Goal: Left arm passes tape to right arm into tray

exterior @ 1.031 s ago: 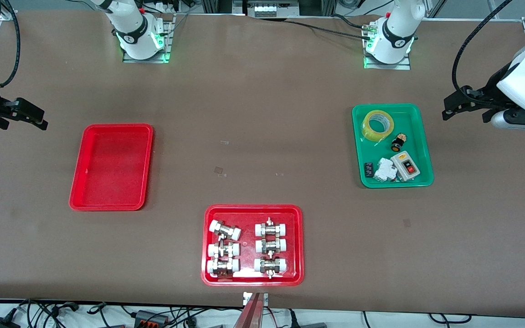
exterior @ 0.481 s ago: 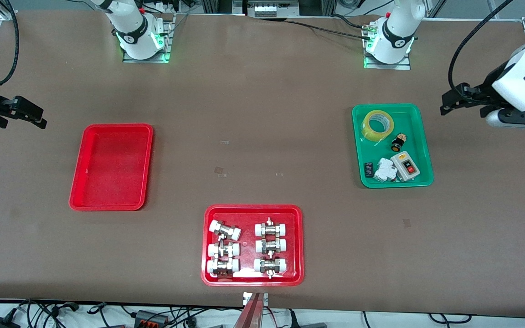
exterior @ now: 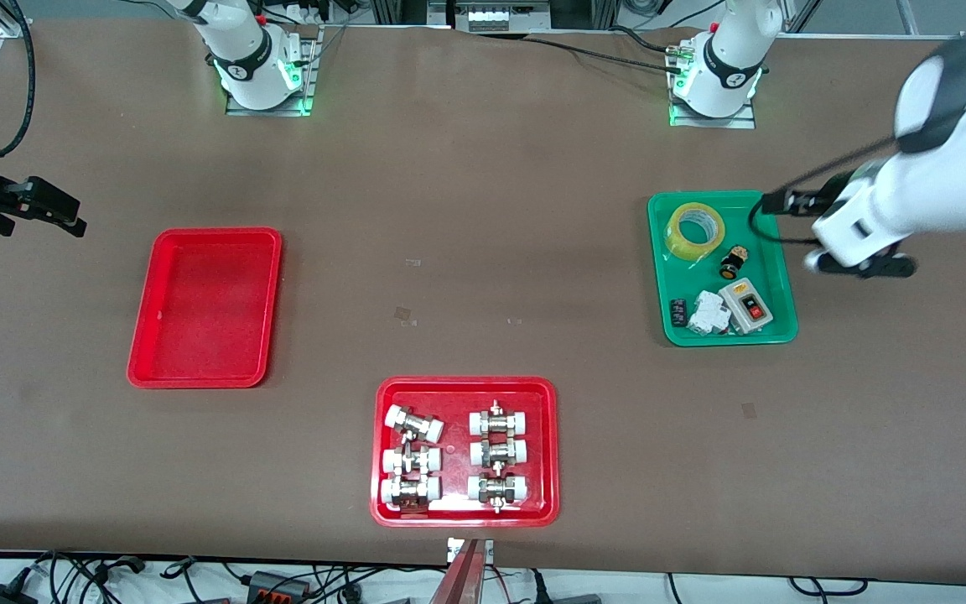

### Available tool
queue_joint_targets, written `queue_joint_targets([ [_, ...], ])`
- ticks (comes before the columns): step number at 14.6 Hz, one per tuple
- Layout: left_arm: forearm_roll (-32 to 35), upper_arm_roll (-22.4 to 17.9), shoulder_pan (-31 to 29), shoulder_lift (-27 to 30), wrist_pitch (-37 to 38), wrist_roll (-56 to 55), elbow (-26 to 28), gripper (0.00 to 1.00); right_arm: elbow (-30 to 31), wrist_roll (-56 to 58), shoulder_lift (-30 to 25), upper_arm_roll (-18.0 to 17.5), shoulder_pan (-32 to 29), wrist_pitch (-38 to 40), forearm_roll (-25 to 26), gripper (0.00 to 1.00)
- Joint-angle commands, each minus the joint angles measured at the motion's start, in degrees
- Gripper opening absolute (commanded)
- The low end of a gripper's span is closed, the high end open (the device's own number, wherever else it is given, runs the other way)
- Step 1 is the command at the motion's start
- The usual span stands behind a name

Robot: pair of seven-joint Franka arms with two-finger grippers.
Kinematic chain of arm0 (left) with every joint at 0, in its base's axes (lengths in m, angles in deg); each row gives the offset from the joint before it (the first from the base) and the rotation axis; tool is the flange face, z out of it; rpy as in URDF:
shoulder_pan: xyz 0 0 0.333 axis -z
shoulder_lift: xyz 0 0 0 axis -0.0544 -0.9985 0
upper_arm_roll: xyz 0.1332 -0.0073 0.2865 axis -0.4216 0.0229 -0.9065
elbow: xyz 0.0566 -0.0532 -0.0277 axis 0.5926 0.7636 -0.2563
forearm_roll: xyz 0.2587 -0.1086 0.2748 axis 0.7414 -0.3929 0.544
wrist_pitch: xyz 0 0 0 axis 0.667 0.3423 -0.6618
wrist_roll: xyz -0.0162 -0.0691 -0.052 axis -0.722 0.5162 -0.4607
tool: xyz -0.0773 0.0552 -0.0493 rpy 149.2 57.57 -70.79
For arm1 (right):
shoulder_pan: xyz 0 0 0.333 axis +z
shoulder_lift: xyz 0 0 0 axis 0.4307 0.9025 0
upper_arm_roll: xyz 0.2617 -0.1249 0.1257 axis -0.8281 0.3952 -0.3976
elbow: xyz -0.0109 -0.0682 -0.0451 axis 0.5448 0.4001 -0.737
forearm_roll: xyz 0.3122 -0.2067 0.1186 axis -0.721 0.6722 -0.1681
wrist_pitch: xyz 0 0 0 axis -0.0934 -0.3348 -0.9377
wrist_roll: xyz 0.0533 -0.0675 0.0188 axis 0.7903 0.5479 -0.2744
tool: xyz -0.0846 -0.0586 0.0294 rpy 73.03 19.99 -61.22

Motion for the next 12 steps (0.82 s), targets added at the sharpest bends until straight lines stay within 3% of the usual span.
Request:
queue_joint_targets([
  [1, -1.7, 0.4, -1.3, 0.9, -6.7, 0.7, 10.1, 1.00, 0.1, 0.5, -0.8, -0.5, -0.5, 1.1, 0.2, 1.00],
  [7, -3.9, 0.4, -1.9, 1.3, -25.1, 0.7, 28.5, 1.00, -0.6, -0.2, -0.6, -0.5, -0.5, 3.1, -0.2, 1.00],
  [9, -3.9, 0.4, -1.8, -0.2, -30.5, 1.4, 31.8, 1.00, -0.6, 0.0, -0.6, -0.5, -0.5, 2.7, -0.1, 1.00],
  [12, -3.9, 0.4, -1.9, -3.0, -32.2, 1.4, 32.3, 1.00, -0.6, 0.1, -0.1, -0.5, -0.6, 2.3, 0.2, 1.00],
])
